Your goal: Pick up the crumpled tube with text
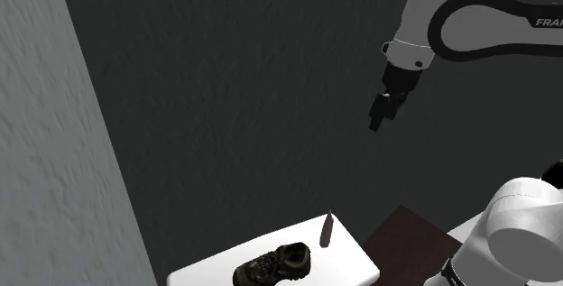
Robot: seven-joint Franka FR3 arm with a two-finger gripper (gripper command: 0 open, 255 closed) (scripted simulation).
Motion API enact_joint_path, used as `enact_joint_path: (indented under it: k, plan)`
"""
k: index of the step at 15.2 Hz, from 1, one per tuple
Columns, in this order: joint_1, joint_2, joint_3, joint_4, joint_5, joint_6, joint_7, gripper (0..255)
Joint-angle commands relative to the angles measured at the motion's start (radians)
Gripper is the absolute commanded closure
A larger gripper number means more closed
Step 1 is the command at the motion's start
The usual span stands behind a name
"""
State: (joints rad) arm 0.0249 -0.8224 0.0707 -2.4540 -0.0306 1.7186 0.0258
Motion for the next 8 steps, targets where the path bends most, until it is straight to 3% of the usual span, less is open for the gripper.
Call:
enact_joint_path:
  k: [1,8]
  plan:
    - [0.000,0.000,0.000,0.000,0.000,0.000,0.000,0]
    - [0.151,0.018,-0.024,-0.188,0.054,0.252,-0.220,0]
